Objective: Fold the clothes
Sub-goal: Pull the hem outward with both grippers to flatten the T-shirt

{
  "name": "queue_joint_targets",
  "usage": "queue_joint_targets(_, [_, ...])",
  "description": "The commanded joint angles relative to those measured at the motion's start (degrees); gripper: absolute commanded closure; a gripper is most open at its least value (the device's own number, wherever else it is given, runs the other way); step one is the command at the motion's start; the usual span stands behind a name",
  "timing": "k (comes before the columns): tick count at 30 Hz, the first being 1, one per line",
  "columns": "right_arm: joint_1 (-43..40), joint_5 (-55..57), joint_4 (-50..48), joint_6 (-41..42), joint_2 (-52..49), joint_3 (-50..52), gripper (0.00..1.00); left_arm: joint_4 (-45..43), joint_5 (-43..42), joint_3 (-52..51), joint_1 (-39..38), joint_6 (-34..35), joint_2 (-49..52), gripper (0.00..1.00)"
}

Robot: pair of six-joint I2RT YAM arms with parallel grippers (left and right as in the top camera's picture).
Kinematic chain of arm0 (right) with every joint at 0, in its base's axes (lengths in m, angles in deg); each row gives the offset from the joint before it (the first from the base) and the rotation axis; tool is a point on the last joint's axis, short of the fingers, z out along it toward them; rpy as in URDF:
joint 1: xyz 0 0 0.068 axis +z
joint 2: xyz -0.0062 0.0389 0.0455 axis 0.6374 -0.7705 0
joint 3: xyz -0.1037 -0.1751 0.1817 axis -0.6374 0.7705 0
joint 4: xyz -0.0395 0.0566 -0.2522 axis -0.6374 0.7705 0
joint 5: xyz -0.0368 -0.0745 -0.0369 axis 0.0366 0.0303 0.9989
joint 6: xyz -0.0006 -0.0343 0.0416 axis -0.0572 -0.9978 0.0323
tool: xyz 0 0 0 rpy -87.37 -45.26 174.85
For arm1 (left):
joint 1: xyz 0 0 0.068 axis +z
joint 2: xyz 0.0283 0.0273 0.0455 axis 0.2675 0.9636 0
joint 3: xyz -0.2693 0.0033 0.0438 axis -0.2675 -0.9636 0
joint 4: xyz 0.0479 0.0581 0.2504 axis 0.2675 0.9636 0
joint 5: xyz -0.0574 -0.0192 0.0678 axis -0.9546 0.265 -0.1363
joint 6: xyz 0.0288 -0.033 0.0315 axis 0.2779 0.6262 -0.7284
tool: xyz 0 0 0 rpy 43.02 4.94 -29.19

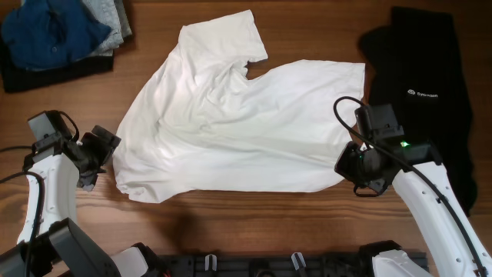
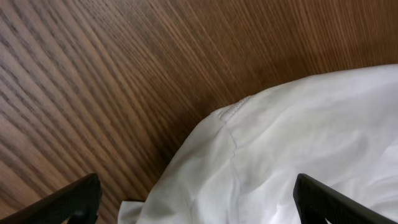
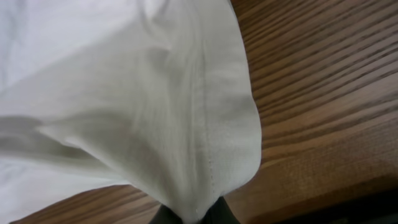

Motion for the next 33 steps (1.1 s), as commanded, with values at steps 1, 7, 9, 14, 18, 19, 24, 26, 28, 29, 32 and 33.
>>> queue_joint_targets(1, [-0.37, 1.53, -0.26, -1.99, -0.02, -0.37, 0.96, 2.03, 0.55, 0.37, 0.04, -0.96, 0.74, 0.0])
queue_joint_targets(7, [-0.37, 1.51, -3.04, -2.34, -0.02, -0.37, 0.96, 5.4, -10.69, 0.37, -0.37, -6.6, 3.93, 0.0])
queue_joint_targets(9, [-0.37, 1.27, -3.82, -3.61, -0.02, -0.37, 0.96, 5.29, -11.76, 0.37, -1.01, -6.93, 5.9, 0.0])
queue_joint_targets(14, [-0.37, 0.61, -4.5, -5.51, -0.02, -0.37, 0.96, 5.27, -11.74, 0.37, -1.95, -6.91, 10.16, 0.0])
queue_joint_targets(18, [-0.37, 0.07, -4.68, -5.46, -0.02, -0.37, 0.96, 6.49, -9.64, 0.37, -1.95, -6.71, 11.5, 0.0])
queue_joint_targets(19, [-0.37, -0.13, -4.85, -5.44, -0.02, -0.37, 0.96, 6.67, -8.5, 0.37, -1.95, -6.71, 11.58, 0.0])
queue_joint_targets(24, [-0.37, -1.11, -5.31, -4.87, -0.02, -0.37, 0.96, 6.93, -8.07, 0.37, -1.92, -6.67, 11.58, 0.55])
queue_joint_targets(26, [-0.37, -1.6, -5.31, -4.83, -0.02, -0.37, 0.96, 7.48, -8.09, 0.37, -1.92, -6.36, 11.58, 0.78])
queue_joint_targets(28, [-0.37, -1.79, -5.29, -4.85, -0.02, -0.37, 0.96, 8.2, -8.09, 0.39, -1.92, -6.23, 11.56, 0.96])
queue_joint_targets(29, [-0.37, -1.77, -5.29, -4.83, -0.02, -0.37, 0.96, 8.57, -8.11, 0.39, -1.92, -6.25, 11.56, 0.96])
queue_joint_targets(32, [-0.37, -2.1, -4.98, -3.8, -0.02, -0.37, 0.96, 10.4, -8.11, 0.39, -1.92, -5.68, 11.08, 0.96])
queue_joint_targets(33, [-0.37, -2.58, -4.55, -2.99, 0.0, -0.37, 0.96, 12.13, -8.11, 0.5, -1.92, -5.2, 10.47, 0.96])
